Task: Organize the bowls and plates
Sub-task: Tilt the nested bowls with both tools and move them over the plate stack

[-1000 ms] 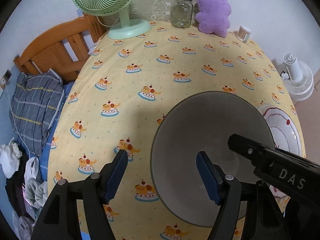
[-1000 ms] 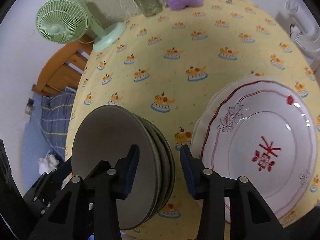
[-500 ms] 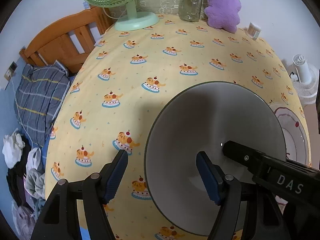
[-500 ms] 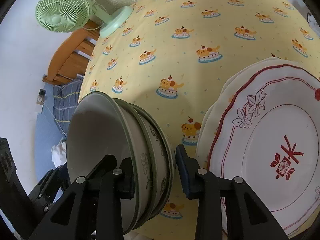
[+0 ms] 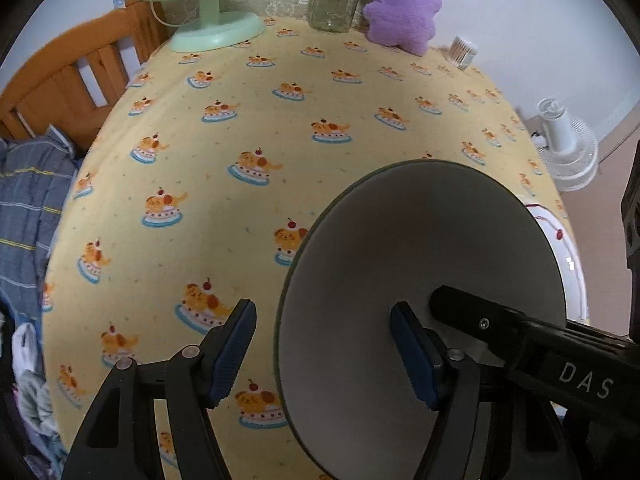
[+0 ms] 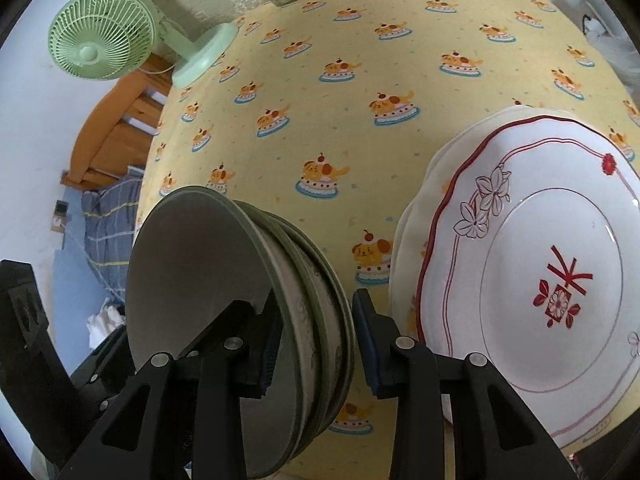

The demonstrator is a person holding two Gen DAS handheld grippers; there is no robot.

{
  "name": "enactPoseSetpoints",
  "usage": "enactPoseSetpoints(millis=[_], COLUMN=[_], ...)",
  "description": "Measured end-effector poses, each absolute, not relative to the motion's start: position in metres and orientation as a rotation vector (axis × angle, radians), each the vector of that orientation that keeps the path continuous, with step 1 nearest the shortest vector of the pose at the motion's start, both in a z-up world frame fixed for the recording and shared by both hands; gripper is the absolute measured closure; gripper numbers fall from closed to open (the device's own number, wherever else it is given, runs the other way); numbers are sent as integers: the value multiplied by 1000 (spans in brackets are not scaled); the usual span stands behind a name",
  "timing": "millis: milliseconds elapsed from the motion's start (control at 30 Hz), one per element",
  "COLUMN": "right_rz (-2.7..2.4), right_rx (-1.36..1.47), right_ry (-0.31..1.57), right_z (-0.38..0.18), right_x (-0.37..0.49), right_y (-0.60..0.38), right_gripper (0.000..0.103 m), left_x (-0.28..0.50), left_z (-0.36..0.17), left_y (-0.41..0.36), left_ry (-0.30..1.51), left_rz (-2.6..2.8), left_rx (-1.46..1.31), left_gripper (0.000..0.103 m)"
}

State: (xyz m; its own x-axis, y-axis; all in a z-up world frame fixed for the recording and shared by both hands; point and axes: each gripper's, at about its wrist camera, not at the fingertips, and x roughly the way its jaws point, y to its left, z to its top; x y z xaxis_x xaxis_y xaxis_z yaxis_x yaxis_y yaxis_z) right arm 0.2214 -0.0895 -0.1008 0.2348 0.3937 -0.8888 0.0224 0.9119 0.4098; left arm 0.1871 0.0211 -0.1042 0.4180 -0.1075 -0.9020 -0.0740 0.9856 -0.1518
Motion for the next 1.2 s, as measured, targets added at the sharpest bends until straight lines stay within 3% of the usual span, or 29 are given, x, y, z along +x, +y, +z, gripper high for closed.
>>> enactPoseSetpoints(millis=[200, 533, 1200], right_rz=[227, 227, 202], right_rx=[359, 381, 388], right_ry=[1306, 1312, 1325], right_z=[-100, -102, -88], right_x=[220, 223, 215], right_y=[-86, -89, -85], right_gripper=[65, 64, 61], left_x=[186, 191, 182], left_z=[-107, -110, -96], left_y=[24, 24, 25], left_ry=[1119, 1129, 1148], left_rz=[-85, -197, -199], left_rx=[-215, -306, -325], left_gripper=[34, 45, 46])
